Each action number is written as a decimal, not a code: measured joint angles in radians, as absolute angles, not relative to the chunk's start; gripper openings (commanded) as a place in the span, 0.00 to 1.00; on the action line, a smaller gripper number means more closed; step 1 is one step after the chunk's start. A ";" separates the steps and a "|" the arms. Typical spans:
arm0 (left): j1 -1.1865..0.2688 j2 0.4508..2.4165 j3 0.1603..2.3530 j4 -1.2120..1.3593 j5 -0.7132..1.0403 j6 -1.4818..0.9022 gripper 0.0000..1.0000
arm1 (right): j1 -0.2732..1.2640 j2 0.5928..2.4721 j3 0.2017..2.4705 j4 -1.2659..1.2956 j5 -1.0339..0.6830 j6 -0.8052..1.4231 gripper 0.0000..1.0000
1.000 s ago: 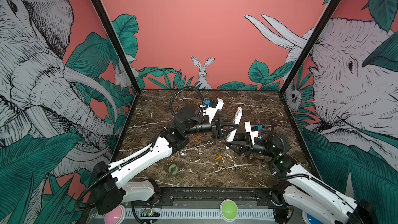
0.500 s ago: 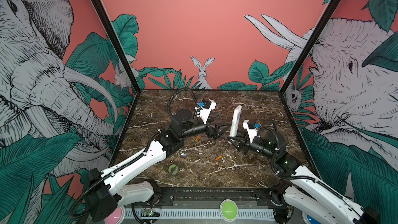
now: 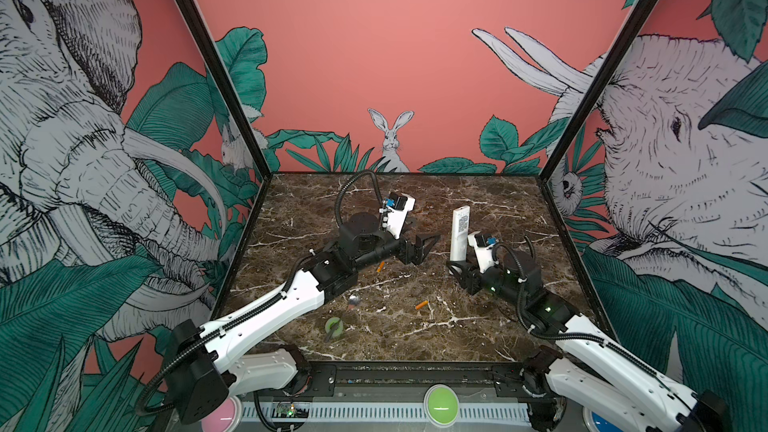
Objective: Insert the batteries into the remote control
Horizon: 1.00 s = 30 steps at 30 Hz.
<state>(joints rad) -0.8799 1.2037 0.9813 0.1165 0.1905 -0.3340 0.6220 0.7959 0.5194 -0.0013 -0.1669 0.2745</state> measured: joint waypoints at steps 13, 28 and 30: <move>-0.930 1.385 1.016 0.218 0.130 -0.376 0.69 | 0.649 0.837 0.519 -0.009 -0.057 0.313 0.00; -0.932 1.483 1.055 0.366 0.115 -0.464 0.55 | 0.694 0.872 0.519 0.034 -0.021 0.330 0.00; -0.932 1.501 1.064 0.382 0.116 -0.479 0.52 | 0.699 0.877 0.519 0.041 -0.014 0.329 0.00</move>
<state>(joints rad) -0.9318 1.5013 1.0641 0.3820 0.1162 -0.4789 0.6994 0.8768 0.5194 0.0414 -0.0143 0.3294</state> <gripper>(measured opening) 0.542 0.474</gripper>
